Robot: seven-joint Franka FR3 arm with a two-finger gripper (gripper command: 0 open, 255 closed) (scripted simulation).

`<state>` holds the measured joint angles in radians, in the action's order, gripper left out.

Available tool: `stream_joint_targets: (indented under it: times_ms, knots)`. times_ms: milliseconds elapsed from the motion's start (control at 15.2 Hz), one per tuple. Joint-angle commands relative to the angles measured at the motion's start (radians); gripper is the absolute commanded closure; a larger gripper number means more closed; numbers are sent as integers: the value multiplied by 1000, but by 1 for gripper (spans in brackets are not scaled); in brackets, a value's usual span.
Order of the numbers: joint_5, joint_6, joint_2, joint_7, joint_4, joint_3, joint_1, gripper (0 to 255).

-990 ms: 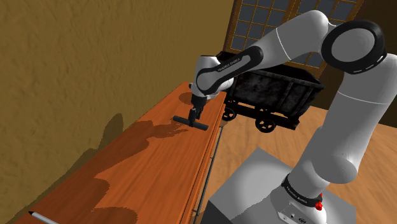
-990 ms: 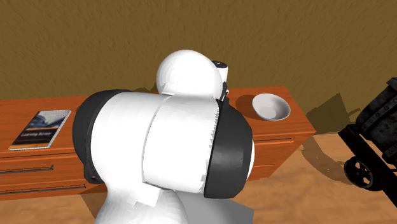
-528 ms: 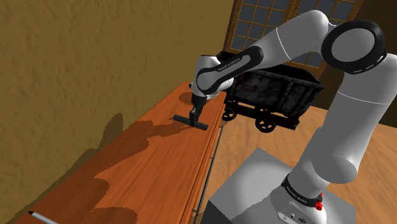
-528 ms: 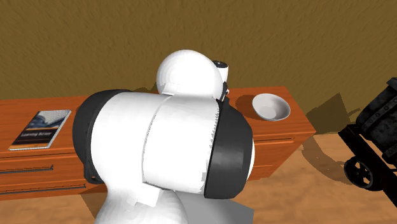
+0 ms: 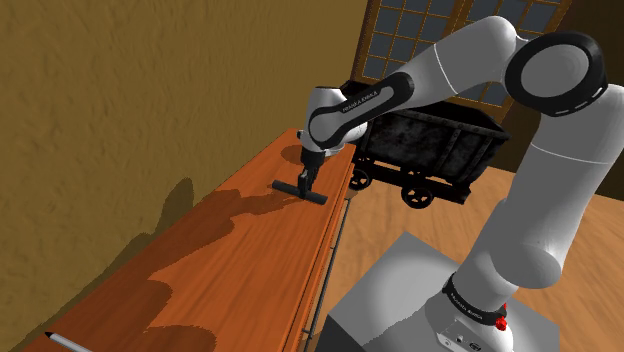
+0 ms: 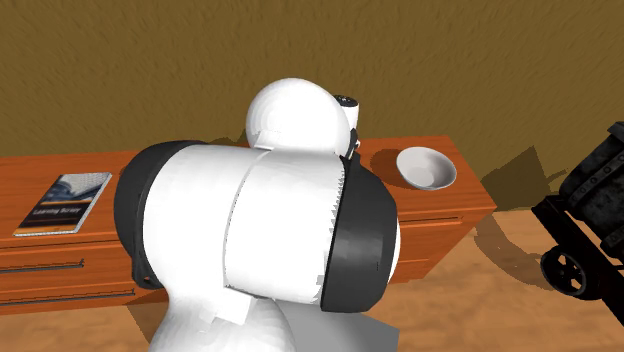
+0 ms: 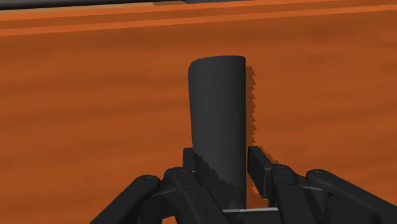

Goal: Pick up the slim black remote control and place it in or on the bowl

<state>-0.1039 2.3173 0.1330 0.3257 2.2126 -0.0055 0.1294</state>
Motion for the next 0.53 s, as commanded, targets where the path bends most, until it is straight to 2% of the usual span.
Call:
stream_joint_targets:
  times_ms: [0, 462]
  knots:
    - [1, -14, -7, -2, -3, 1, 1, 255]
    - [8, -103, -63, -11, -36, 0, 1, 255]
